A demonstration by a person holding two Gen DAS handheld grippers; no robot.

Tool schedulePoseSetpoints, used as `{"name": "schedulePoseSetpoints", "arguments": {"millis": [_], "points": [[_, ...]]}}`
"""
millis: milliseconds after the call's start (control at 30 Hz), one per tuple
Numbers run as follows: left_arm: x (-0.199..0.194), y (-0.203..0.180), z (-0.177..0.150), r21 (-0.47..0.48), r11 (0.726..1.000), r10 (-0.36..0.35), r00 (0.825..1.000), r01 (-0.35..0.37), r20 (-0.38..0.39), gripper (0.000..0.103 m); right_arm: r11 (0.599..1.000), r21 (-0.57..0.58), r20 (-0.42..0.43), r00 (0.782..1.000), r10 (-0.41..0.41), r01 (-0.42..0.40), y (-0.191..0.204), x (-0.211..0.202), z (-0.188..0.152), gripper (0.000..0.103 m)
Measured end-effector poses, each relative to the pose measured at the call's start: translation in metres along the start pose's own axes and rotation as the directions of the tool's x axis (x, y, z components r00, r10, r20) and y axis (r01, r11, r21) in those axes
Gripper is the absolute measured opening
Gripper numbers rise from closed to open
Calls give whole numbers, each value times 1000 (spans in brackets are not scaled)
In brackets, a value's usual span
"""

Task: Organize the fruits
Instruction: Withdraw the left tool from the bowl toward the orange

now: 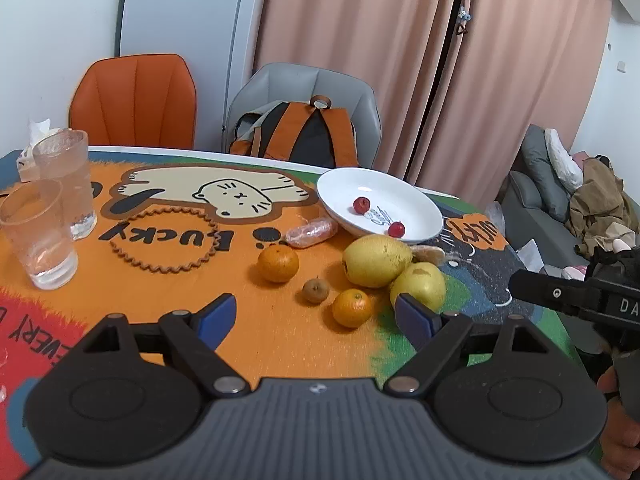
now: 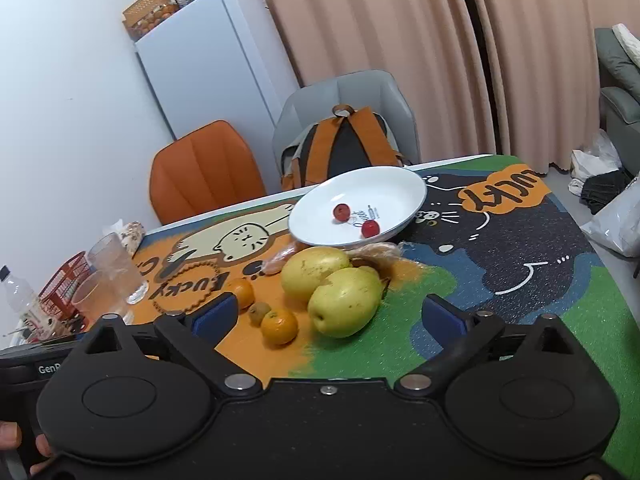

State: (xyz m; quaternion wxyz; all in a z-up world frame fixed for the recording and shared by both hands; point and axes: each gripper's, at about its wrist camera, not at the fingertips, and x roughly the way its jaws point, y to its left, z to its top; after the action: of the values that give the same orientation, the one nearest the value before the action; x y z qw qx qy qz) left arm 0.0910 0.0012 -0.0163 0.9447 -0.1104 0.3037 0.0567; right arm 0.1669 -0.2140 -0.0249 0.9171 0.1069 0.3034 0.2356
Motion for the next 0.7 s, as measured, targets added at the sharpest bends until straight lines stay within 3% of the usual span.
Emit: {"name": "schedulePoseSetpoints", "arguments": {"millis": [300,700], "points": [[-8,-2,-10,18,1000,-1,1000,2,-10,85,1000,1,-11,1000,7,-7,2,-4,-11,102],[11,-2,-12,-3,1000,-26,1000,26,-16,85,998,46,-34,999,35,-34,-8,16,-16,102]]}}
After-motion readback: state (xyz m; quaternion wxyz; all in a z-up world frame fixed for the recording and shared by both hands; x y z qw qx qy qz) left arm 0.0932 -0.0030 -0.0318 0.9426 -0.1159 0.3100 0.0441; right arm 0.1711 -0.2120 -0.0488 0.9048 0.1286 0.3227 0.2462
